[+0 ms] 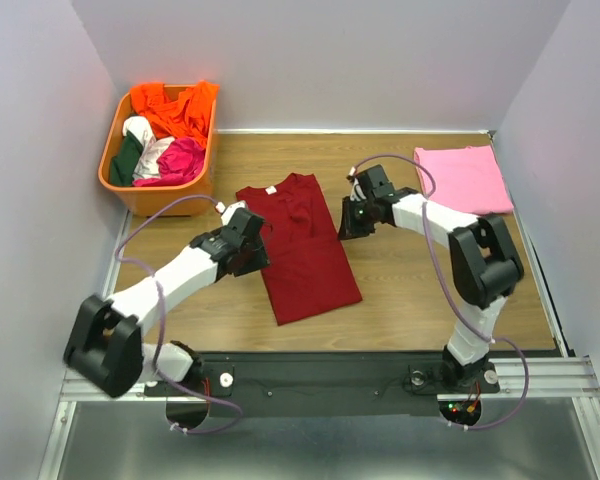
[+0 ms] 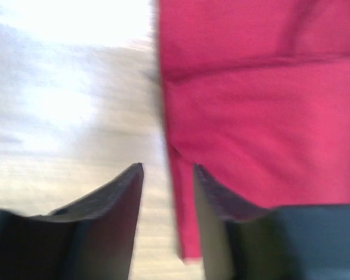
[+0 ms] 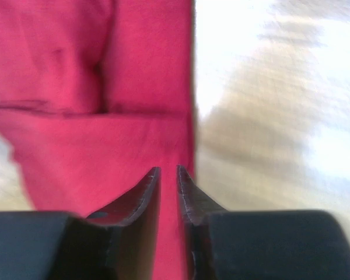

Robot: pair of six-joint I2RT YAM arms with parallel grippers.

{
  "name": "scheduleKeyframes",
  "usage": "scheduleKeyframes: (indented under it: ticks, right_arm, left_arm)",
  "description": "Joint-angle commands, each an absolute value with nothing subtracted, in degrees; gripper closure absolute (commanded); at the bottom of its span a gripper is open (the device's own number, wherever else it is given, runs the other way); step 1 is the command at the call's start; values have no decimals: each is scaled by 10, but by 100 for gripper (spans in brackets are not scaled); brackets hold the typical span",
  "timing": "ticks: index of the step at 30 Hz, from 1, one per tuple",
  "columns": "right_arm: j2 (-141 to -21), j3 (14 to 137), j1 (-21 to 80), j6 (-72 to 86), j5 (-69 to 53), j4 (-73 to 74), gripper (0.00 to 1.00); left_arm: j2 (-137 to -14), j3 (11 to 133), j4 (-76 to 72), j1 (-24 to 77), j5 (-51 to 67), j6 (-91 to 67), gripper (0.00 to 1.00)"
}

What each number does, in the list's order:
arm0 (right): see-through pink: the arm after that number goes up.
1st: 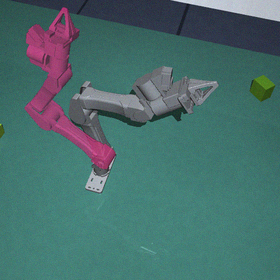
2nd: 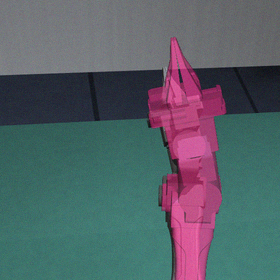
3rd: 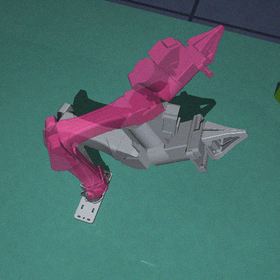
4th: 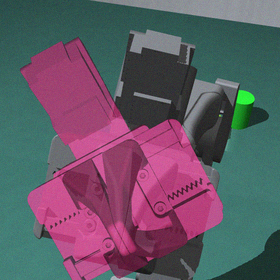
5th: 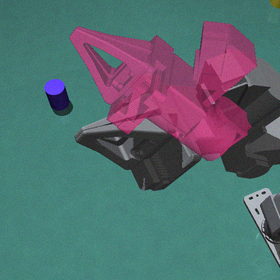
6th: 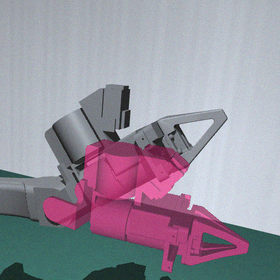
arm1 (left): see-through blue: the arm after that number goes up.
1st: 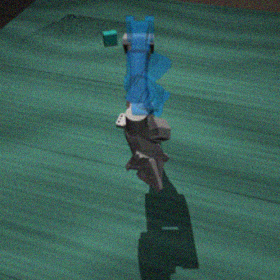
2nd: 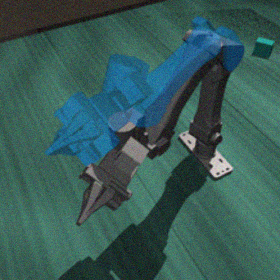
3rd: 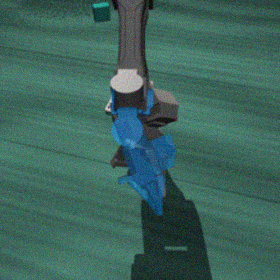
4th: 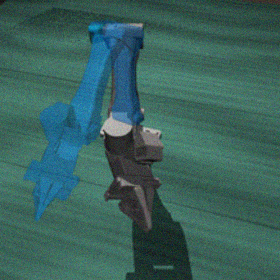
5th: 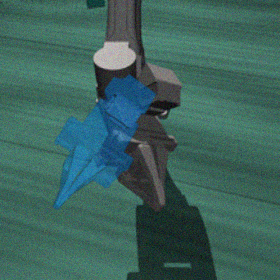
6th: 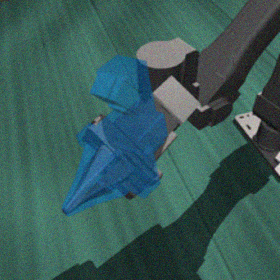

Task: Fold and stack the t-shirts
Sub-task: Fold the tshirt

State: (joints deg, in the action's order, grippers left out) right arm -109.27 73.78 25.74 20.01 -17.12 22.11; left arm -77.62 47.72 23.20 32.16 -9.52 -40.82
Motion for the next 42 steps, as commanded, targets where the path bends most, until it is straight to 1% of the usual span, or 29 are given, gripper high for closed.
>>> scheduleKeyframes:
  ticks: [1,2,3,4,5,7,11,15,16,22,24,25,26,29,34,36,37,42]
  right_arm:
    - [-969,704,274,238,-121,271,68]
    - [-955,690,279,249,-113,281,64]
    - [-940,672,293,271,-106,293,61]
    - [-916,638,301,283,-91,311,54]
    - [-902,615,309,297,-84,316,51]
    - [-862,551,331,342,-77,323,46]
    - [-803,474,355,402,-55,322,46]
    - [-773,448,357,417,-33,322,46]
    - [-772,447,357,417,-25,321,46]
    - [-787,428,358,432,-18,289,47]
    - [-789,427,358,434,-21,283,48]
    - [-788,426,358,435,-24,277,49]
    - [-788,427,358,435,-26,275,50]
    - [-785,427,358,436,-27,269,51]
    - [-804,427,358,438,-39,256,51]
    - [-810,425,359,439,-39,249,52]
    - [-813,424,359,441,-39,246,52]
    - [-842,412,361,447,-33,231,55]
  left_arm:
    - [-676,452,287,358,-56,-462,44]
    - [-665,441,287,373,-42,-479,35]
    - [-651,432,287,402,-31,-513,31]
    - [-648,415,287,423,-17,-530,29]
    - [-647,407,287,439,-12,-546,25]
    - [-650,385,280,475,23,-589,24]
    - [-650,367,276,504,20,-642,22]
    - [-647,359,284,507,4,-670,22]
    - [-648,359,287,507,-16,-676,22]
    - [-692,359,253,507,-26,-691,26]
    - [-716,362,251,508,-26,-689,30]
    - [-721,366,252,508,-31,-687,34]
    - [-723,367,252,508,-33,-686,37]
    - [-730,366,258,508,-36,-684,42]
    - [-739,355,267,509,-32,-678,48]
    - [-744,352,270,509,-35,-675,53]
    - [-746,349,269,509,-35,-675,58]
    - [-780,346,252,509,-29,-658,66]
